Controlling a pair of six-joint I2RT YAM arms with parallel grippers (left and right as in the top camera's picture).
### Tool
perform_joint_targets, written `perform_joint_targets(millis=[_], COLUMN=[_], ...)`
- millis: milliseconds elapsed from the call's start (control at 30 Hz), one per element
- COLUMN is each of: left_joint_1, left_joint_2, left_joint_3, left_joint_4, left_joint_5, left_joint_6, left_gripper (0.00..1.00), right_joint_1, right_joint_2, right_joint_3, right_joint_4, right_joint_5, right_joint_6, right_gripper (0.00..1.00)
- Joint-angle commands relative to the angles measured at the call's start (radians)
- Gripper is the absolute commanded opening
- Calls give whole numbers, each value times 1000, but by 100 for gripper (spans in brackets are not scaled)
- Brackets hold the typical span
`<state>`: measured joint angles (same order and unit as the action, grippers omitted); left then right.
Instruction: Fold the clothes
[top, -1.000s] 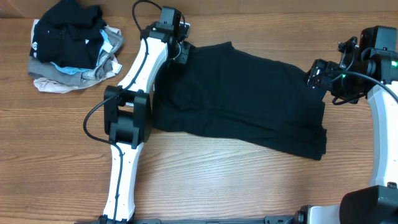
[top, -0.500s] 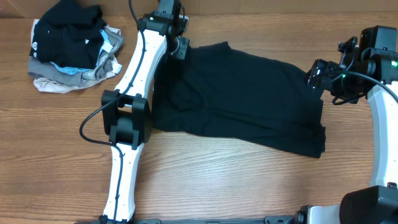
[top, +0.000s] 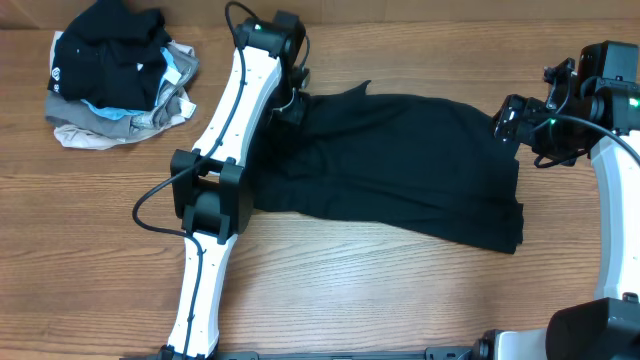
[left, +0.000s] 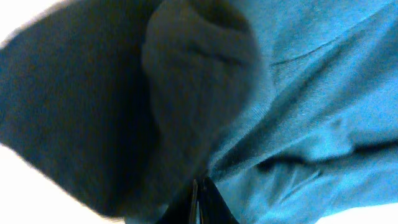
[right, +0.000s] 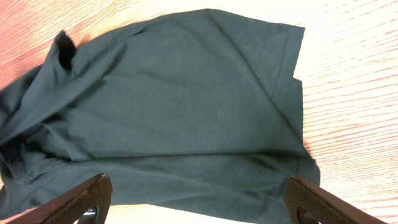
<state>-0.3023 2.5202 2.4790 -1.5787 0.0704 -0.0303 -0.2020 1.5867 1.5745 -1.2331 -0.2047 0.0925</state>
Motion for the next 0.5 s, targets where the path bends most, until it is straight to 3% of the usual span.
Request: perform_joint_targets(millis=[0, 133, 333, 467], left_joint_1=[-6, -6, -6, -6], left_joint_2=[-35, -35, -42, -47], left_joint_3=[-39, -42, -5, 110], left_joint_4=[-49, -100, -111, -82], left_joint_5=[7, 7, 42, 50], left_joint_6=[-13, 10, 8, 9], left_gripper=[9, 20, 21, 32], right_joint_1=[2, 2, 2, 2], right_joint_2=[-6, -6, -6, -6], right_joint_3=[-4, -4, -4, -4], right_joint_4=[4, 6, 10, 15], right_joint_5=[4, 4, 4, 3], right_joint_6=[-8, -8, -8, -7], right_gripper=[93, 93, 94, 96])
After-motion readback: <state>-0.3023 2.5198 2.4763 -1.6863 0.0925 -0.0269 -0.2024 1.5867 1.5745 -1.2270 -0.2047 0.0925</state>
